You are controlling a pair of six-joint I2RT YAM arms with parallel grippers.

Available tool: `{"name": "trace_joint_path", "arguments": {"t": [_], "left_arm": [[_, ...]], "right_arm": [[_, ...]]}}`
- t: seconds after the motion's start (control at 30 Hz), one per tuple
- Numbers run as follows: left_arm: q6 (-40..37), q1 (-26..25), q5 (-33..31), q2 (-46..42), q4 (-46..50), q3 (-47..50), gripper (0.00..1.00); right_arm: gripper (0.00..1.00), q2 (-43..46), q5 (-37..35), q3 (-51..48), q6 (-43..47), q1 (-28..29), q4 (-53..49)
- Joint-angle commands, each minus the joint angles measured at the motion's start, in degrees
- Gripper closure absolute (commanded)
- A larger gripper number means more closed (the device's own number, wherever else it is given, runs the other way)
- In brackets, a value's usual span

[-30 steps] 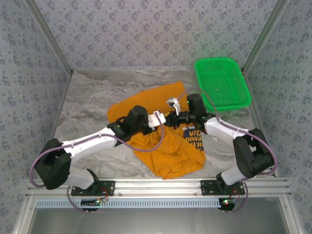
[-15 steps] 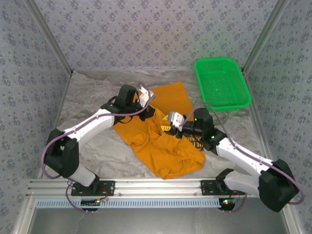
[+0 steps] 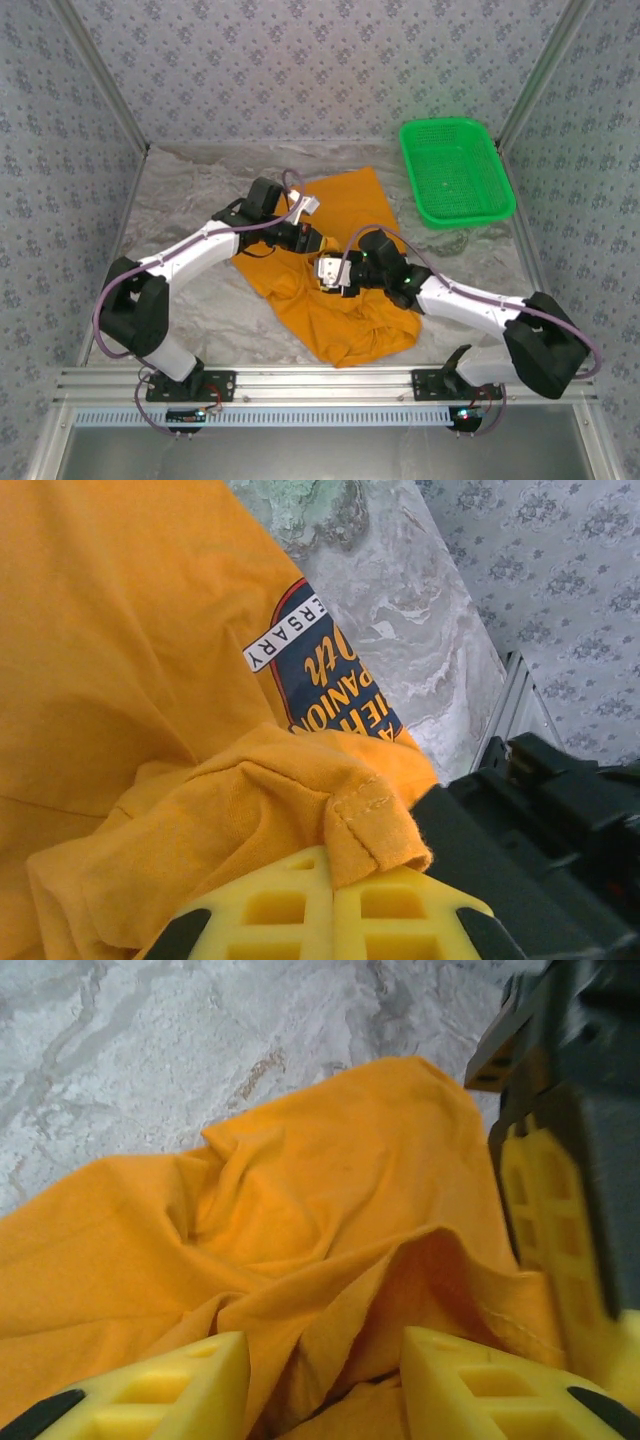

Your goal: Fold the inside-out t-shirt

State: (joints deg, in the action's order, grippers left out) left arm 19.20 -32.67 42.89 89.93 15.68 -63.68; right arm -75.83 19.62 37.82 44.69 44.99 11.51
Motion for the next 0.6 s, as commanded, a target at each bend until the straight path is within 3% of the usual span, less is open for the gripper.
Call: {"name": "trace_joint_path", "arguments": {"t": [0.0, 0.13, 0.27, 0.43, 0.53, 0.57], "left_arm": [[2.41, 0.3, 2.14, -2.73, -0.69, 0.44, 0.98], [3.83, 0.4, 2.89, -4.33, -2.92, 1.0, 0.97], [5.42, 1.27, 3.42, -4.49, -4.33, 0.57, 0.96], [5.4, 4.38, 0.69, -4.48, -4.66, 1.45, 0.97], [4.15, 5.42, -4.19, -4.35, -3.29, 2.02, 0.96], [3.61, 5.42, -5.65, -4.08, -2.85, 2.11, 0.97]], "right_arm": [[0.55, -3.09, -0.8, 3.3, -0.77, -0.29, 1.89], [0.56, -8.15, 2.11, 4.92, -1.0, -0.63, 1.5], [0.77, -9.19, 4.4, 5.16, 0.5, 0.57, 0.06], [0.83, -4.69, 4.34, 9.88, 8.54, 2.24, -18.88], [1.0, -3.2, 2.72, 14.05, 12.88, 2.44, -29.58], [1.0, -2.61, 2.56, 15.1, 15.18, 2.94, -31.82]]}}
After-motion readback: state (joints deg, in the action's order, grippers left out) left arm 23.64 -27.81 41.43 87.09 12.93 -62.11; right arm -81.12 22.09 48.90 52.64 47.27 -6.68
